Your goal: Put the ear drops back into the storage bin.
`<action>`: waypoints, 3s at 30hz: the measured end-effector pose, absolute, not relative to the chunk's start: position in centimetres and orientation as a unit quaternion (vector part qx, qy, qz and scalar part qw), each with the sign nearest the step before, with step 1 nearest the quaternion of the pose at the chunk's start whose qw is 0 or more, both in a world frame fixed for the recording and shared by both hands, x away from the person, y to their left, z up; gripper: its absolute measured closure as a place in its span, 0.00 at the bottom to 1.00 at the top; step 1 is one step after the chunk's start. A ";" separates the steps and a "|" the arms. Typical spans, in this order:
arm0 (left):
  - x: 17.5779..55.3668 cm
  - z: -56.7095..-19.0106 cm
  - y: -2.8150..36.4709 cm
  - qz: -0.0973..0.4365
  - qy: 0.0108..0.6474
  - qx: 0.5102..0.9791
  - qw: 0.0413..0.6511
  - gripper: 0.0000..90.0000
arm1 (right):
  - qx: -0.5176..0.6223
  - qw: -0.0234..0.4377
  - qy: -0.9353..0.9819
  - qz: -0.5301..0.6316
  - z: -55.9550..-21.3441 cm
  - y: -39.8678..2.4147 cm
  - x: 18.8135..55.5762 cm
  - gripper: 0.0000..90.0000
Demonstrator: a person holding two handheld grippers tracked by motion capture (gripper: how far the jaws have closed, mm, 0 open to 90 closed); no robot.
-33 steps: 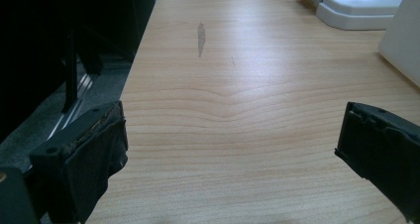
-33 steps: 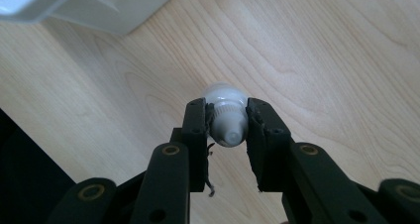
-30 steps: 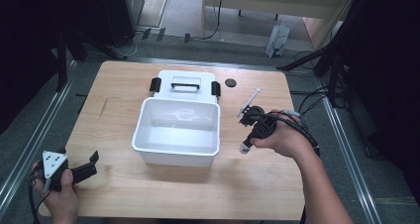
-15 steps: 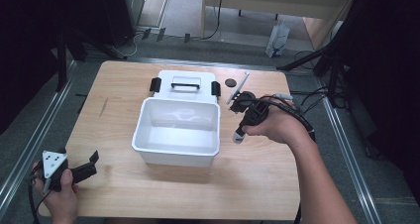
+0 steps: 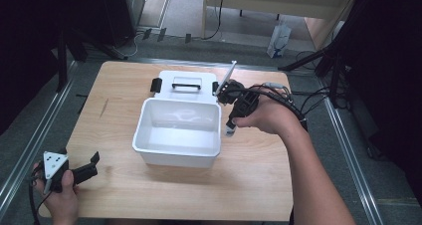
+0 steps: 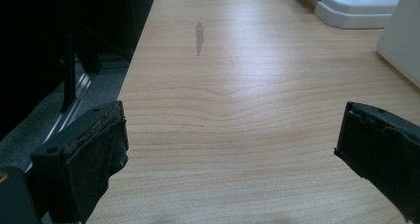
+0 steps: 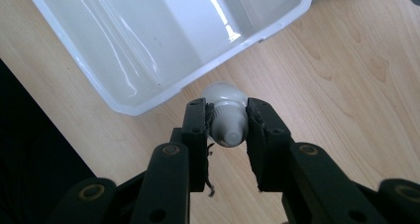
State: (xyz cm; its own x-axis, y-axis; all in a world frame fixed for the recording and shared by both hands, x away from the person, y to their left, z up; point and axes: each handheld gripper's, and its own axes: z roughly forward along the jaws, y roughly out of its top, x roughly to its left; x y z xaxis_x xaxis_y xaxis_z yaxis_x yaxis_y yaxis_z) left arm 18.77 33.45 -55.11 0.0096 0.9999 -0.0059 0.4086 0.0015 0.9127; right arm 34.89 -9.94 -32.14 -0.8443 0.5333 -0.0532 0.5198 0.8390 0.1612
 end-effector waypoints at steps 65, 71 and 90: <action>18.8 -55.1 33.3 0.379 0.590 0.601 0.383 0.00 | 0.146 0.089 0.985 0.036 -43.5 -5.2 35.6 0.80; 18.8 -55.1 33.3 0.378 0.590 0.601 0.383 0.00 | 0.143 0.075 0.986 0.027 -44.0 -5.2 35.7 0.80; 18.8 -55.1 33.3 0.380 0.588 0.603 0.382 0.00 | 0.168 0.080 0.979 0.079 -42.3 -6.1 35.4 0.61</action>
